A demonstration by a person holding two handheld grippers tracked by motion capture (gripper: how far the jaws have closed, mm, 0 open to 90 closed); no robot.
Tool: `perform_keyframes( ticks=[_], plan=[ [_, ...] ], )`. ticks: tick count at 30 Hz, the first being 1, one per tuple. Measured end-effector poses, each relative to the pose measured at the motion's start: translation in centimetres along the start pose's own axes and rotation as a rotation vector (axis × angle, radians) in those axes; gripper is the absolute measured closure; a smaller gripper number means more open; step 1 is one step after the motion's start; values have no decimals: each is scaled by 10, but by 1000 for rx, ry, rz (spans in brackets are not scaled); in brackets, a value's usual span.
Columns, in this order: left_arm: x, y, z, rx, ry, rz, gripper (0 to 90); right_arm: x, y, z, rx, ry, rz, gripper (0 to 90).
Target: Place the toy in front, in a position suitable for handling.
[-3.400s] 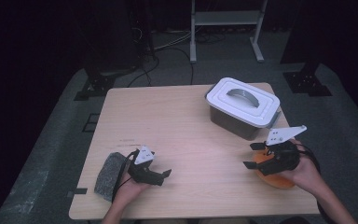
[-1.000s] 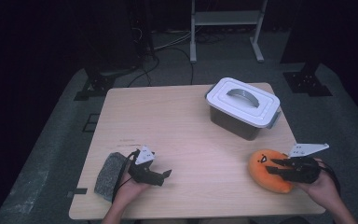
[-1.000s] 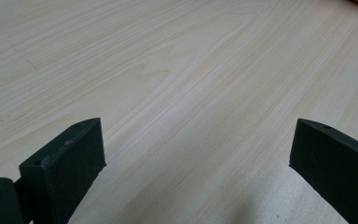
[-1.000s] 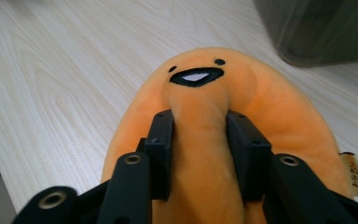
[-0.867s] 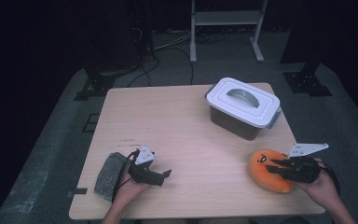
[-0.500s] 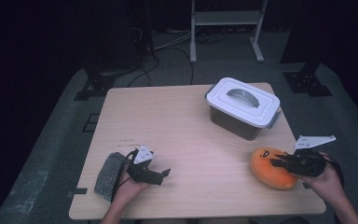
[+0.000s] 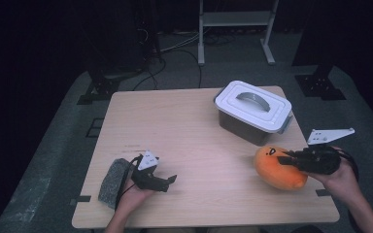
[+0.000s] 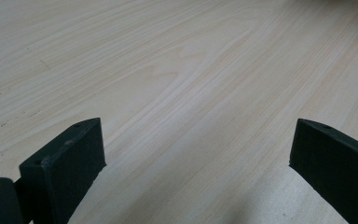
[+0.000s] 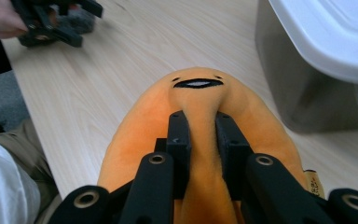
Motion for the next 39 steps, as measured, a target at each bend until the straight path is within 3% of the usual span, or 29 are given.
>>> perform_keyframes(
  ticks=[10, 19, 30, 39],
  plan=[
    [-2, 0, -1, -5, 4, 6, 24, 1, 50, -28, -110, 79, 32, 774],
    [-3, 1, -2, -2, 7, 7, 25, 12, 83, -50, -178, 142, 55, 771],
    [-7, 1, -6, -5, 13, 15, 25, 49, 103, -67, -233, 212, 31, 769],
    [-11, 2, -9, -14, 20, 24, 25, 92, 103, -79, -246, 282, -15, 767]
  ],
)
Point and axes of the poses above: each handheld gripper's, and its own axes: x roughly forward along the jaws, y roughly out of its top, z roughly to its right, the point moved 5 cm from there along x, roughly forward along the jaws, and after that the axes turned 6 degrees about -x, right-handed, at the moved point
